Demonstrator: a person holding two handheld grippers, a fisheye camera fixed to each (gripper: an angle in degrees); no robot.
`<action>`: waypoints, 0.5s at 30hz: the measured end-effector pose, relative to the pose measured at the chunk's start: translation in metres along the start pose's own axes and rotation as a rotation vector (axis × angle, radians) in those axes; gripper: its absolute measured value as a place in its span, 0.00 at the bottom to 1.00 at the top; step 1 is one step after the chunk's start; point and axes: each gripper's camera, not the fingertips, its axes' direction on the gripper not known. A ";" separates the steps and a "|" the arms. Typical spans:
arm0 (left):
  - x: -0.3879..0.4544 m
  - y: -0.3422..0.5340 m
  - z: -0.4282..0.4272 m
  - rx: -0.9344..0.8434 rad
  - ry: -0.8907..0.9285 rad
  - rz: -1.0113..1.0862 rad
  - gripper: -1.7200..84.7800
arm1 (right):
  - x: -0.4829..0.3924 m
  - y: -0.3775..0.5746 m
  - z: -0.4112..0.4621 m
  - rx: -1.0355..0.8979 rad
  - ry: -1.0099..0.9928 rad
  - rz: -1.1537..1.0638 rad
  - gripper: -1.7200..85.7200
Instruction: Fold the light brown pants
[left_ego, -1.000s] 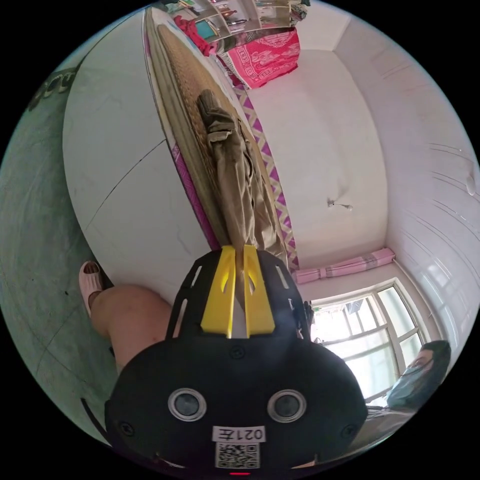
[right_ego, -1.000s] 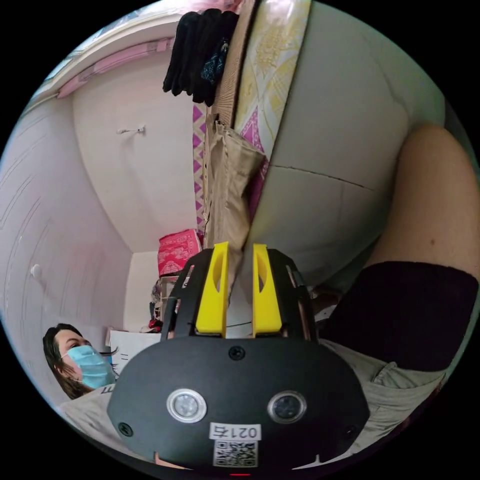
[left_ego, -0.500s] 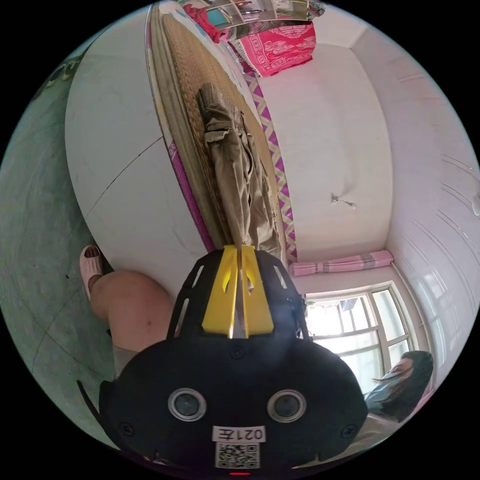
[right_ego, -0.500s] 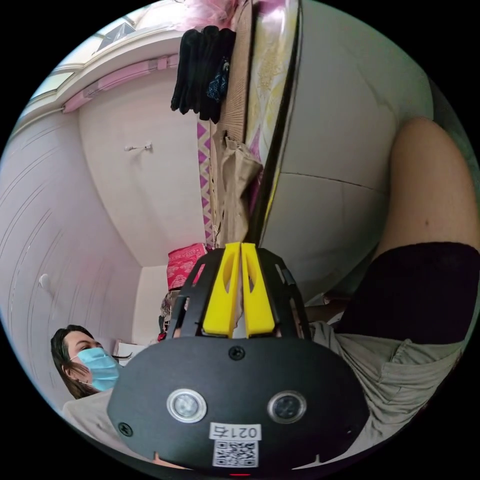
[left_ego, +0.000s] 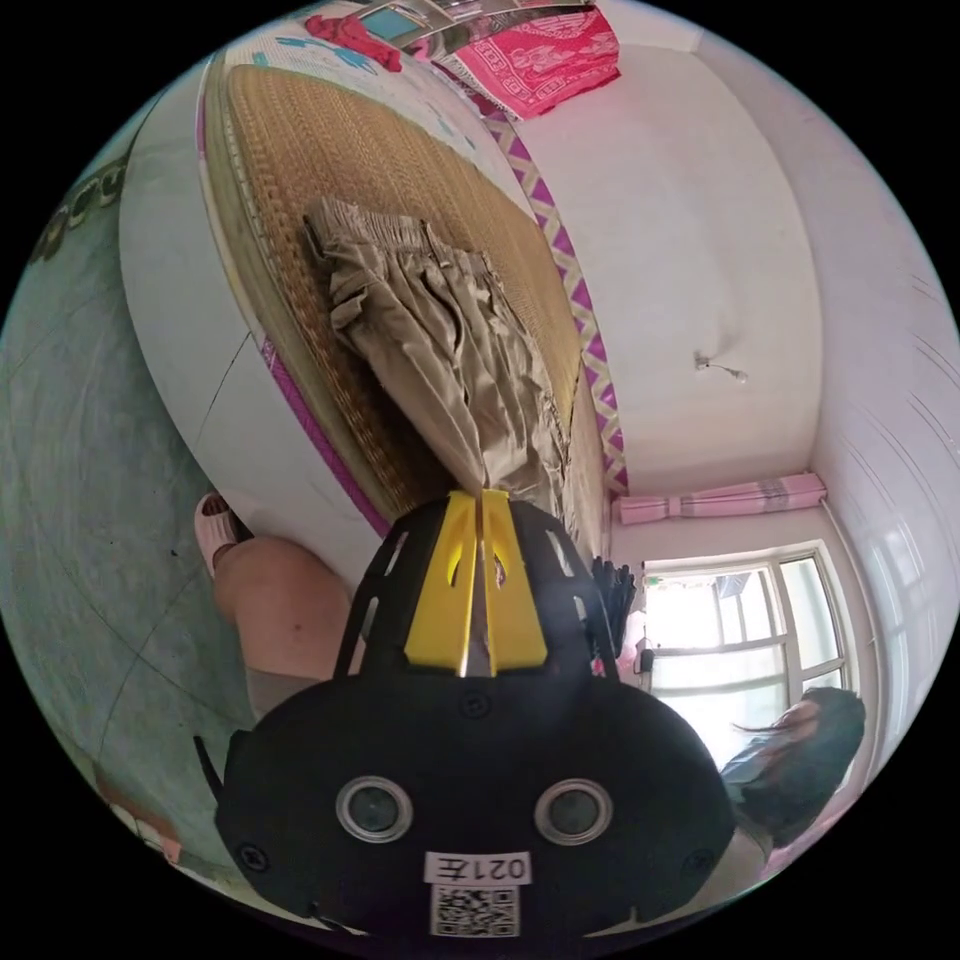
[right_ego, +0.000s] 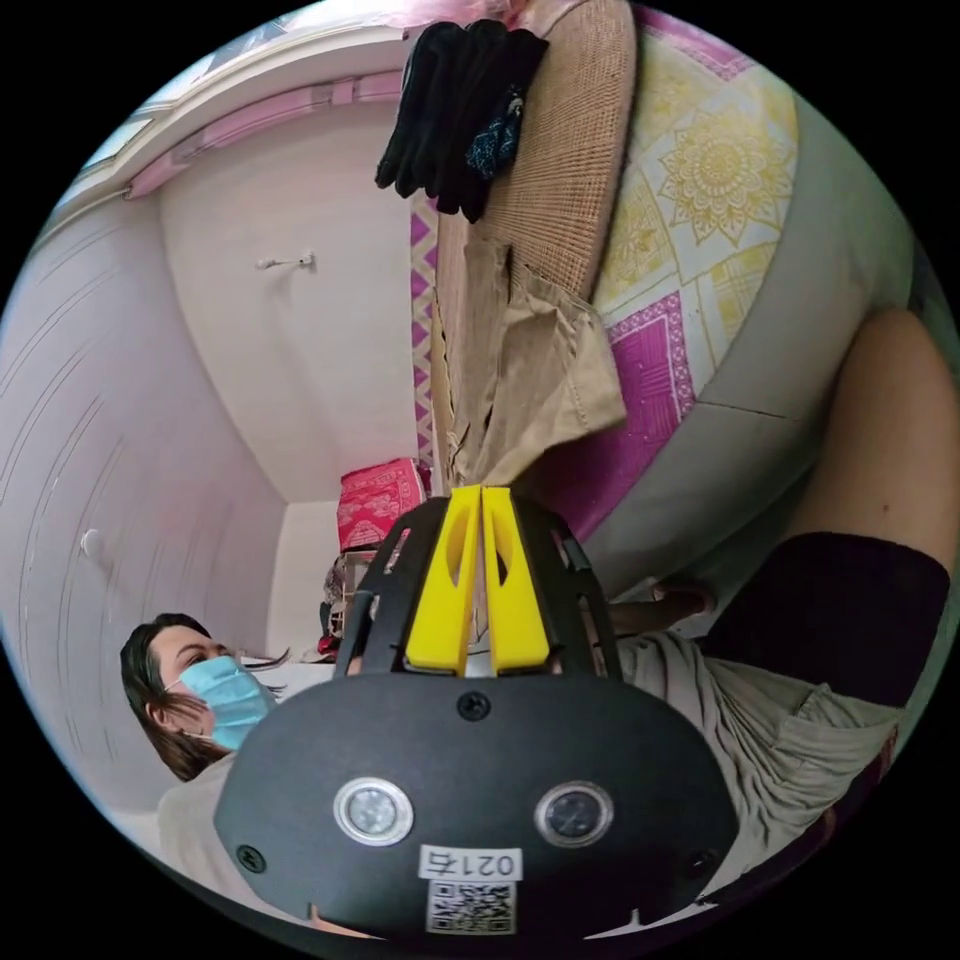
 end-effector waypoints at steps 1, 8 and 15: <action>0.009 -0.007 0.010 -0.011 -0.005 0.013 0.01 | -0.001 -0.004 0.010 0.001 -0.011 -0.010 0.01; 0.117 -0.098 0.098 -0.135 -0.117 0.233 0.01 | -0.081 -0.104 0.112 -0.092 -0.015 -0.283 0.01; 0.245 -0.247 0.284 -0.268 -0.243 0.374 0.01 | -0.118 -0.255 0.258 -0.119 0.058 -0.402 0.01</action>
